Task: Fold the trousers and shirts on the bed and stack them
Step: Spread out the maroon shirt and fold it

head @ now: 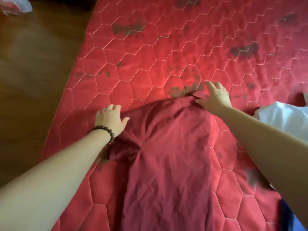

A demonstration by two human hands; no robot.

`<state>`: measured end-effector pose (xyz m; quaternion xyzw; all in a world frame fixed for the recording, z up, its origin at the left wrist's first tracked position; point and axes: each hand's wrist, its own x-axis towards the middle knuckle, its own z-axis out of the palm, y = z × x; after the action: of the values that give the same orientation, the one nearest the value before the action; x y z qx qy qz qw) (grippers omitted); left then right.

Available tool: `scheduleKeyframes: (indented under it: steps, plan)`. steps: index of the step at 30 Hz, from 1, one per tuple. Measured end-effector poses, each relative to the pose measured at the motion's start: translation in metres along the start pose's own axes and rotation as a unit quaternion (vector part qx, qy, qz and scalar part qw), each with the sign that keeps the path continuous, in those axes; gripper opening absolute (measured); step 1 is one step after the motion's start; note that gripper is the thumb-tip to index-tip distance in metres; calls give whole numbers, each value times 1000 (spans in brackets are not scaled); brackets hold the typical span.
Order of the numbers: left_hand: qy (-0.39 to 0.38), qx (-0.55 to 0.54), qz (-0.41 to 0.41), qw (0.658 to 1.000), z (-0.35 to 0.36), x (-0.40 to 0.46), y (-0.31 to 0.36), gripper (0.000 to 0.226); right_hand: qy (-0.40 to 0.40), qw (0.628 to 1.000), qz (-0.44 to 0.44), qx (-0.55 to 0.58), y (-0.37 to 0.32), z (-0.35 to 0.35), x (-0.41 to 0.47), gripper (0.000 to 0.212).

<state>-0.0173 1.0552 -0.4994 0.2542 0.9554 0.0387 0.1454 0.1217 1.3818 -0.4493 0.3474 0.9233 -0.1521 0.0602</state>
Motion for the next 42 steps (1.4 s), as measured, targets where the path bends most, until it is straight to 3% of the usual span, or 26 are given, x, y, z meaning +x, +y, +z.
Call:
scheduleKeyframes:
  steps: [2, 4, 9, 13, 16, 21, 25, 29, 35, 40, 42]
  plan:
    - [3, 7, 53, 999, 15, 12, 14, 59, -11, 993, -105, -51, -4, 19, 9, 67]
    - [2, 15, 57, 998, 26, 24, 22, 62, -53, 982, -154, -100, -8, 34, 20, 65]
    - [28, 37, 105, 993, 43, 35, 21, 43, -88, 966, -156, -187, 1, 56, 46, 55]
    - [77, 5, 130, 989, 46, 32, 15, 35, -80, 978, -125, -145, 5, 66, 54, 37]
    - [96, 6, 139, 986, 43, 29, 15, 34, -27, 983, -148, -109, 5, 68, 59, 30]
    - [158, 11, 127, 979, 28, 57, 20, 38, 69, 971, -171, -153, -10, 50, 88, 33]
    - [111, 54, 72, 990, 36, 69, 32, 39, 37, 966, -164, -197, -16, 60, 86, 40]
    - [123, 72, 76, 987, 48, 56, 34, 40, -8, 961, -182, -208, -1, 75, 74, 52]
    - [153, 52, 99, 982, 47, 61, 22, 38, 35, 958, -180, -219, 1, 71, 95, 41]
    - [193, 36, -35, 980, 26, 90, 41, 41, 82, 961, -157, -211, -37, 66, 115, 63]
    - [224, -19, 36, 974, 29, 77, 74, 41, 108, 959, -190, -179, -51, 81, 98, 60]
